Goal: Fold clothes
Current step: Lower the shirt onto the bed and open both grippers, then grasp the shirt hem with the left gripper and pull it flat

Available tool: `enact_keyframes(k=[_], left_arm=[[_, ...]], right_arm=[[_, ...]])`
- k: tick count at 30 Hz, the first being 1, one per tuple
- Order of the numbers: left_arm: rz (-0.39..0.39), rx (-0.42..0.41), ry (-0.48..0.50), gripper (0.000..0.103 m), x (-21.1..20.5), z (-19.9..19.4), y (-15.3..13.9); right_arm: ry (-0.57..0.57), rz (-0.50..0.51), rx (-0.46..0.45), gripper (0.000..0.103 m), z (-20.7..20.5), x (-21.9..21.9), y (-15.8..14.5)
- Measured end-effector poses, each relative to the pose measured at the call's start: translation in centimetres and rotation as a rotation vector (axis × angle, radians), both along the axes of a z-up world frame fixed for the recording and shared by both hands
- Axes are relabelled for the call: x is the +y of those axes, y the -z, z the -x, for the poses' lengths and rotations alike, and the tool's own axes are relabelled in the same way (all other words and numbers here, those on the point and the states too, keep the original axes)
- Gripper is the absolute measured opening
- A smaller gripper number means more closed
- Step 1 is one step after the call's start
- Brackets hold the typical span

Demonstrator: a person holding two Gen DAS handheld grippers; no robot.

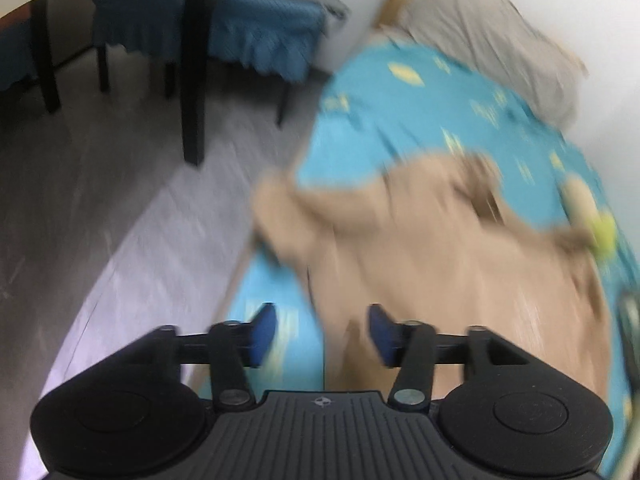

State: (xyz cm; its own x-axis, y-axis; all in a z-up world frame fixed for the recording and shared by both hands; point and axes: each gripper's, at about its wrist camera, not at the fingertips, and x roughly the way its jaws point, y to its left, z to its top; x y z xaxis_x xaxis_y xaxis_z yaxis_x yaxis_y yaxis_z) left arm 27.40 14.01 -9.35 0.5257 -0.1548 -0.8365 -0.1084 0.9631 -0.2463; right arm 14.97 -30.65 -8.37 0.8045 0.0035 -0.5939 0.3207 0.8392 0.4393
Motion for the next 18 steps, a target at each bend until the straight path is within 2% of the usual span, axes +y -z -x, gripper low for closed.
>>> enact_keyframes(k=[2,4,6,8,11,13,14,15,17,18], left_arm=[[0.049,0.057,0.06,0.069,-0.4,4.5,-1.0],[0.134,0.127,0.127,0.079,-0.9,8.5,-1.5],[0.19,0.176,0.195,0.082,-2.0,11.9,-1.3],[0.156,0.24,0.255,0.082,-3.8,14.2,-0.7],[0.105,0.271,0.319,0.082,-5.7,16.2,0.0],[0.117,0.293,0.353,0.08,-6.7,16.7,0.5],[0.119,0.297,0.368,0.077,-7.1,16.9,0.6],[0.103,0.293,0.38,0.067,-7.4,17.1,0.6],[0.066,0.291,0.398,0.041,-7.8,17.0,0.8],[0.067,0.295,0.409,0.013,-7.6,17.1,0.7]], right_arm=[[-0.02,0.004,-0.005,0.084,0.4,0.2,-0.3],[-0.04,0.004,-0.01,0.084,0.8,0.4,-0.6],[-0.06,0.008,-0.015,0.084,1.3,0.6,-0.9],[-0.079,0.024,-0.02,0.084,1.8,0.8,-1.2],[-0.104,0.036,-0.011,0.084,2.4,1.1,-1.4],[-0.117,0.031,-0.001,0.085,2.8,1.0,-1.3],[-0.122,0.027,0.004,0.085,3.0,1.0,-1.3],[-0.126,0.021,0.007,0.085,3.1,0.8,-1.2],[-0.126,0.017,0.009,0.085,3.2,0.7,-1.1],[-0.122,0.027,0.008,0.085,3.2,0.7,-1.2]])
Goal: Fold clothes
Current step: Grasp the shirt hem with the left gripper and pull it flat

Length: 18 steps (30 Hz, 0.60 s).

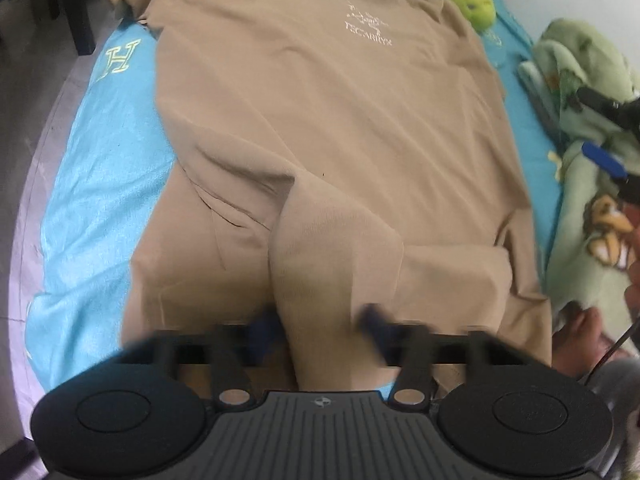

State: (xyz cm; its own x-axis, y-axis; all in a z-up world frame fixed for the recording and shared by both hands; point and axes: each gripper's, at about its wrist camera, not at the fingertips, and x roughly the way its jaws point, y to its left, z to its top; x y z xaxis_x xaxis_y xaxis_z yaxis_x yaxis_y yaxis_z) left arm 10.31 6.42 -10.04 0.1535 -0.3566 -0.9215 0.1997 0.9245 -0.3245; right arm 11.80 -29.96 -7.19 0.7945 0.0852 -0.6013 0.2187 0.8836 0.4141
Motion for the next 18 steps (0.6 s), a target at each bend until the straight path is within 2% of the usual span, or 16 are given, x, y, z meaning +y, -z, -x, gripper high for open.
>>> enact_keyframes(k=[1,5,7,10,13,14,17,18], left_arm=[[0.007,0.001,0.008,0.006,0.4,0.0,-0.3],[0.024,-0.011,0.024,0.004,3.2,0.3,-2.9],[0.005,-0.001,0.02,0.004,5.3,0.3,-4.4],[-0.1,0.037,0.002,0.004,8.0,-0.3,-4.9],[-0.315,0.073,0.036,0.005,8.8,-1.1,-3.1],[-0.363,0.09,0.047,0.005,7.7,-1.9,-2.0],[-0.392,0.053,0.066,0.01,6.8,-2.7,-1.9],[-0.391,0.016,0.058,0.017,6.7,-2.7,-2.6]], right_arm=[[0.004,0.012,-0.002,0.085,0.0,0.1,-0.1],[0.017,0.054,-0.014,0.085,0.0,0.3,-0.3],[0.023,0.075,-0.029,0.085,0.0,0.4,-0.6],[0.037,0.112,-0.057,0.085,0.0,0.7,-1.1],[0.034,0.144,-0.135,0.085,0.5,1.2,-1.8],[0.034,0.154,-0.173,0.085,0.8,1.4,-2.1],[0.048,0.219,-0.261,0.085,1.9,1.9,-3.0],[0.057,0.247,-0.274,0.085,2.3,2.1,-3.1]])
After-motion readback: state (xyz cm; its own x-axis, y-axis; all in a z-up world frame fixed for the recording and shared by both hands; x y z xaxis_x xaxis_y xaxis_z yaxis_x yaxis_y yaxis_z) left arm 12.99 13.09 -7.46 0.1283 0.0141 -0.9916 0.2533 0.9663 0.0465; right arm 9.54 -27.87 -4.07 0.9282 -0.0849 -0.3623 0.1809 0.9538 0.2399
